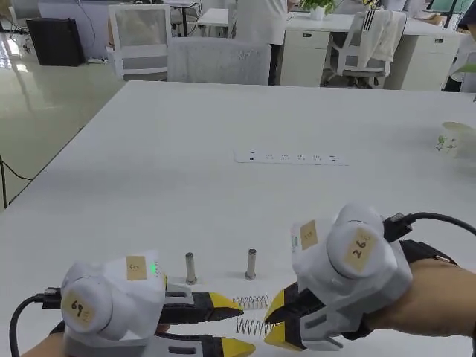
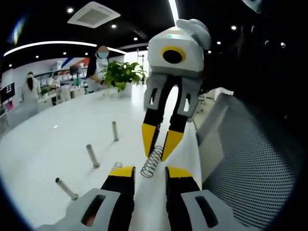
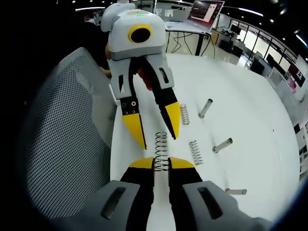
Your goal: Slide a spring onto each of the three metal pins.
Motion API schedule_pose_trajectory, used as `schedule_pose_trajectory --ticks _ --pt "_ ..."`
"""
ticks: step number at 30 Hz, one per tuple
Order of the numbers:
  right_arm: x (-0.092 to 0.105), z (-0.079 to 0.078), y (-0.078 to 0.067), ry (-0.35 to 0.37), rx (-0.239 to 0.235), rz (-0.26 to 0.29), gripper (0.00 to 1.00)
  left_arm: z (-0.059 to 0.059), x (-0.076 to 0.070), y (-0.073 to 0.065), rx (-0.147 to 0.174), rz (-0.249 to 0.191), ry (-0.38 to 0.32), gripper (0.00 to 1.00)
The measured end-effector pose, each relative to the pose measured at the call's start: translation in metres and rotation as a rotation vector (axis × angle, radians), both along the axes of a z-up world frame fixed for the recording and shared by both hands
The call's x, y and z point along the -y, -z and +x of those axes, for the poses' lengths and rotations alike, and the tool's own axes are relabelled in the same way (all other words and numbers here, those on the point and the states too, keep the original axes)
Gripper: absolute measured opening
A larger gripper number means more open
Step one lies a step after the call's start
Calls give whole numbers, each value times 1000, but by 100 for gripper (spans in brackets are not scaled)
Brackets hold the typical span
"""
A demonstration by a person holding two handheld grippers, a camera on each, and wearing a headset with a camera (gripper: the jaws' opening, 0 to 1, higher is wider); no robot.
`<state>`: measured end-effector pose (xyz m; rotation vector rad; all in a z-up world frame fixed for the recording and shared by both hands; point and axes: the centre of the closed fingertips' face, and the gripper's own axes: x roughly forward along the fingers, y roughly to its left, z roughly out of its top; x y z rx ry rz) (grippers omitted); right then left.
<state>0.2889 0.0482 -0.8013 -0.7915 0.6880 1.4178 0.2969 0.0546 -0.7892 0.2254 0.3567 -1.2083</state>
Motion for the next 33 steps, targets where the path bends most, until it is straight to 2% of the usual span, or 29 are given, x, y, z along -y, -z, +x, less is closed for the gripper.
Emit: schedule_pose_trajectory --ticks 16,33 --pt "-3 -8 0 -74 -12 -1 7 -8 2 6 -19 18 45 5" --pt "-1 -9 -1 -100 -12 3 8 -10 4 4 -6 21 66 3"
